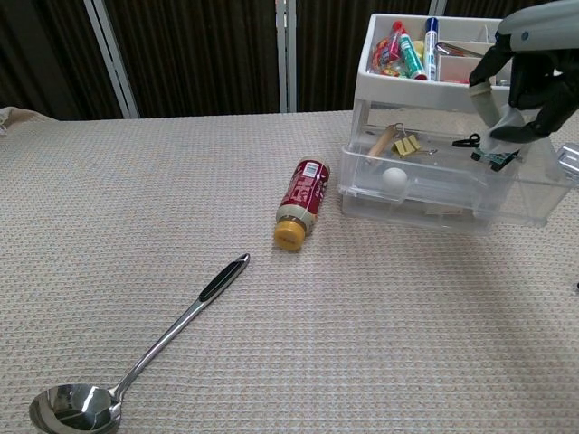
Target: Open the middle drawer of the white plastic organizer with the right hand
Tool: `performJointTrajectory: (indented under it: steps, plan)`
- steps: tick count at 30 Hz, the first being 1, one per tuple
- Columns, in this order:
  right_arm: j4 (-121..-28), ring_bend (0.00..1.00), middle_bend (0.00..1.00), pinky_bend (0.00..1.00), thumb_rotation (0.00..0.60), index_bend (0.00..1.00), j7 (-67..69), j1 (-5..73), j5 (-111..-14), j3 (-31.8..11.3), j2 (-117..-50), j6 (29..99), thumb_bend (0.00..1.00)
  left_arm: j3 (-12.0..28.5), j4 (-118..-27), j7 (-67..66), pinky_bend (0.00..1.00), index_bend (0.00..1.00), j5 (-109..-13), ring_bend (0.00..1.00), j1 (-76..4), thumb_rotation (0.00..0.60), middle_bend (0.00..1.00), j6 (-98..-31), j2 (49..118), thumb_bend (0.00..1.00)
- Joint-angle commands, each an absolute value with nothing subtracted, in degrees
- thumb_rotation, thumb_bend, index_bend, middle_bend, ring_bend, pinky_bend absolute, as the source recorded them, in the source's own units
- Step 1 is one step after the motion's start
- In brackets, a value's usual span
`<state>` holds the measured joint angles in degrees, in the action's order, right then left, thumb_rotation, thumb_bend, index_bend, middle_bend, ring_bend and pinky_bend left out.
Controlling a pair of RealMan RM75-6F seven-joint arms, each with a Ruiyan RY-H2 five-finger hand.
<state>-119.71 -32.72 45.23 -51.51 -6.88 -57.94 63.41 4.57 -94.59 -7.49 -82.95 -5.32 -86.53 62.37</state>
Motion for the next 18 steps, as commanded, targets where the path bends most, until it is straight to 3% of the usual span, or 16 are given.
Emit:
performJointTrajectory:
  steps: [1,18]
  plan:
    - [-121.45,1.00,1.00,0.63,0.600,0.63,-31.96,43.94,-53.33,-7.08,-56.22,65.00,0.33,4.53,-94.66,-7.53,0.00,0.00,-83.11,0.00,-5.24,0.600,0.00,-86.72,62.33,0.07]
    - [-118.14,1.00,1.00,0.63,0.600,0.62,-20.53,34.10,-57.58,-7.90,-49.04,72.49,0.33,4.35,-95.41,-6.93,0.00,0.00,-84.20,0.00,-4.63,0.600,0.00,-88.11,61.74,0.07]
